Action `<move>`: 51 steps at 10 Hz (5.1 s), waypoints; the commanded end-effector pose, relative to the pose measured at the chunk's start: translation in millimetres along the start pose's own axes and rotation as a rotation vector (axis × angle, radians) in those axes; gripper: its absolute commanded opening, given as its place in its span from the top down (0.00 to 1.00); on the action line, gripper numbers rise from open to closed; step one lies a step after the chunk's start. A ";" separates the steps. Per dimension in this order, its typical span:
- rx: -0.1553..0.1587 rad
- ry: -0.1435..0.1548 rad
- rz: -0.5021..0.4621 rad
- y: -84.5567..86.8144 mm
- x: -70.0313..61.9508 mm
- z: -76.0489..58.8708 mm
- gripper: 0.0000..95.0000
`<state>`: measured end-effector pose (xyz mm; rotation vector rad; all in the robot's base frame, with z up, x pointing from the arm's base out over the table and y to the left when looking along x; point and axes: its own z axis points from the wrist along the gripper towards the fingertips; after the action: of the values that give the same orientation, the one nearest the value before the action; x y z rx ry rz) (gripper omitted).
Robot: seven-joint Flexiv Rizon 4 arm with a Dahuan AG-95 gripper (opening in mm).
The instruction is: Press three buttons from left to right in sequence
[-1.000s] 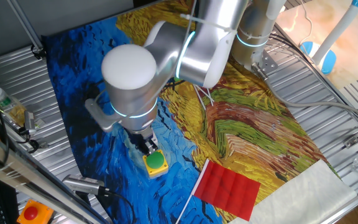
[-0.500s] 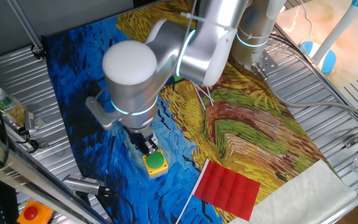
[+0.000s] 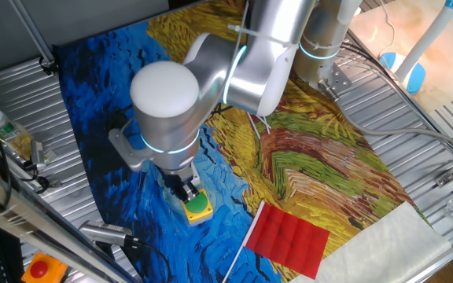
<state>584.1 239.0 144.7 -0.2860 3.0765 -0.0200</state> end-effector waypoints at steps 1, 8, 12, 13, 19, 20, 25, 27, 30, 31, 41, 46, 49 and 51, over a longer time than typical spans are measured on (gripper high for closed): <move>0.000 0.001 0.001 2.3 -2.7 1.6 1.00; 0.002 -0.015 -0.017 -4.1 6.1 4.9 1.00; 0.000 -0.018 -0.015 -5.6 8.3 5.7 1.00; 0.001 -0.017 -0.015 -5.6 8.3 5.7 1.00; 0.001 -0.026 0.010 -5.6 8.3 5.7 1.00; 0.004 -0.025 0.019 -5.6 8.3 5.7 1.00; -0.004 -0.033 0.036 -5.6 8.3 5.7 1.00; -0.004 -0.034 0.049 -5.6 8.3 5.7 1.00; -0.002 -0.037 0.061 -5.6 8.3 5.7 1.00; 0.001 -0.036 0.057 -5.6 8.3 5.7 1.00; 0.003 -0.042 0.064 5.8 31.0 10.8 1.00; 0.004 -0.057 0.075 9.1 33.1 20.1 1.00; 0.000 -0.059 0.099 13.8 29.4 22.1 1.00; 0.000 -0.059 0.106 17.4 26.8 23.8 1.00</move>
<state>556.6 251.9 118.3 -0.1200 3.0281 -0.0091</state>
